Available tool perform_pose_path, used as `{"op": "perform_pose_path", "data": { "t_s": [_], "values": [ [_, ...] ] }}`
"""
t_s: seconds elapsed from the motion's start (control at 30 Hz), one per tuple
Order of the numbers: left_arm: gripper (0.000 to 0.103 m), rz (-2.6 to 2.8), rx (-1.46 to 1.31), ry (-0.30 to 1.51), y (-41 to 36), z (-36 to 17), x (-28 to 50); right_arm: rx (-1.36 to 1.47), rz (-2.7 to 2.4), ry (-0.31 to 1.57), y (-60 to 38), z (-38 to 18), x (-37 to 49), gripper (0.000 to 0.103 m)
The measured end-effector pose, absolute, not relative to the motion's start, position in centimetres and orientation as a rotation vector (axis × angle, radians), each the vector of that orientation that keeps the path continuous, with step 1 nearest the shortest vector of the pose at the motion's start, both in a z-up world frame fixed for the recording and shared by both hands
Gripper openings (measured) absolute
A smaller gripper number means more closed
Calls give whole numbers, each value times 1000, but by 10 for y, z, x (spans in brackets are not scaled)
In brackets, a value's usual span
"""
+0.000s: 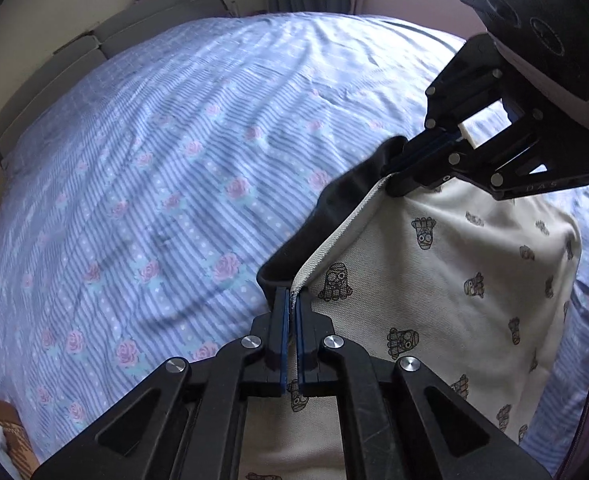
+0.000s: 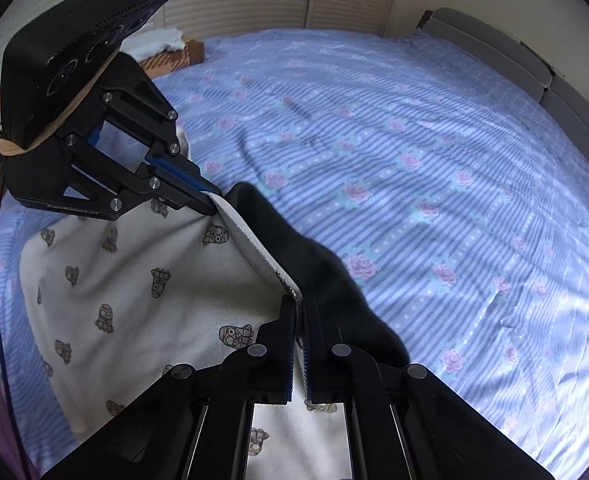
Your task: Fold small clothes
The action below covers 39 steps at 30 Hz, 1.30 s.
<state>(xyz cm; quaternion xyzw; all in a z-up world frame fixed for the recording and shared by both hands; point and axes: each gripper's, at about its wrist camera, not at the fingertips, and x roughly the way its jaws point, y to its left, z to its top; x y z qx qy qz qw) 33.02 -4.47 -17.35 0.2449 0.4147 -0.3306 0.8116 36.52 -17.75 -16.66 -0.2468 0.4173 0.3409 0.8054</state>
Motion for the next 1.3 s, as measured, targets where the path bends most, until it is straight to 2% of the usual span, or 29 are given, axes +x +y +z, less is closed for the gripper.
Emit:
{"op": "perform_pose_path", "data": {
  "t_s": [0.17, 0.23, 0.3, 0.47, 0.63, 0.7, 0.87, 0.97, 1.13, 1.17, 1.3],
  "values": [
    [8, -677, 536, 922, -50, -187, 336, -549, 657, 921, -177, -180, 376, 5],
    [8, -665, 504, 923, -46, -188, 337, -554, 623, 910, -180, -185, 375, 18],
    [18, -631, 480, 910, -41, -184, 334, -543, 586, 914, -188, -184, 374, 25],
    [23, -549, 434, 850, -22, -164, 308, -454, 471, 869, -219, -160, 352, 28],
    [32, -530, 307, 850, -18, -159, 262, -271, 454, 879, -252, -155, 309, 38],
    [36, -537, 269, 857, -20, -165, 245, -228, 443, 927, -262, -171, 302, 38],
    [36, -485, 195, 941, -16, -200, 241, -131, 370, 1000, -287, -206, 302, 39],
    [36, -445, 164, 949, -12, -212, 245, -117, 292, 983, -295, -201, 301, 38],
    [36, -416, 139, 919, -13, -196, 232, -17, 249, 928, -304, -174, 270, 40],
    [38, -417, 129, 906, -16, -190, 226, 4, 233, 910, -306, -168, 258, 42],
    [42, -388, 89, 866, -21, -168, 197, 148, 168, 835, -315, -149, 200, 66]
  ]
}}
